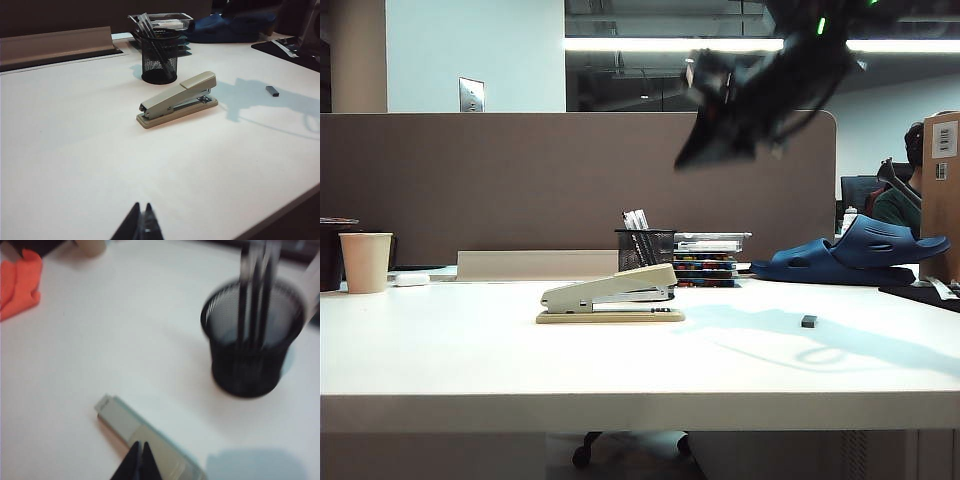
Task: Press the stapler down.
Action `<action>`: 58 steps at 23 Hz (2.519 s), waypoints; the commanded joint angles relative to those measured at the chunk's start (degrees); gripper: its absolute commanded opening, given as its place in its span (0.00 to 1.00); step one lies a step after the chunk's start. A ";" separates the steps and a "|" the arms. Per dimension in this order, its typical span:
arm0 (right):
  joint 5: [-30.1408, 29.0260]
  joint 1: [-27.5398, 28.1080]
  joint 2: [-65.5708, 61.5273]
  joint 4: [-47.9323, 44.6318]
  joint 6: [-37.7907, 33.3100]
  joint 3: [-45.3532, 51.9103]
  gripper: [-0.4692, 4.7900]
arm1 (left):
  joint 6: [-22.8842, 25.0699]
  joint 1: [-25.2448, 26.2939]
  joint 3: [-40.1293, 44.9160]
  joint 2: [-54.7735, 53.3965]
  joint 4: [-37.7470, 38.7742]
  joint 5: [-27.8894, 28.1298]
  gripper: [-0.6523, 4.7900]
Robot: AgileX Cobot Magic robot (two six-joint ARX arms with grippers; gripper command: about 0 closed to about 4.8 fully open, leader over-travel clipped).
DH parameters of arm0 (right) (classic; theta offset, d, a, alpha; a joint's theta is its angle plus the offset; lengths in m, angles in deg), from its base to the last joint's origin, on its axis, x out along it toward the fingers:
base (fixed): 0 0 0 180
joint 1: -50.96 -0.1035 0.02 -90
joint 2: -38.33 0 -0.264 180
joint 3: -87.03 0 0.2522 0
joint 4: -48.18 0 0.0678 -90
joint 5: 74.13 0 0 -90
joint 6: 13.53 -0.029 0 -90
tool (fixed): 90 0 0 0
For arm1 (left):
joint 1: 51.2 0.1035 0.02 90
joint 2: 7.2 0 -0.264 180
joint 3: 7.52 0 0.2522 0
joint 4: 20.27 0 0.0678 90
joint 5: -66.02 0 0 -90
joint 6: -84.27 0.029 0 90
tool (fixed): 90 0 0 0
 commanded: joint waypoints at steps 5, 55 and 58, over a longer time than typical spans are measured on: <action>10.91 4.07 20.39 8.41 10.51 -0.31 0.07 | 0.00 0.11 -0.20 0.00 -0.92 11.19 0.11; 18.62 25.64 102.88 -9.94 1.25 78.95 0.07 | 0.04 0.09 -0.15 0.00 -13.77 19.45 0.11; 18.84 25.64 102.88 -11.32 1.22 78.95 0.07 | 0.04 0.09 -0.15 0.00 -14.36 19.45 0.11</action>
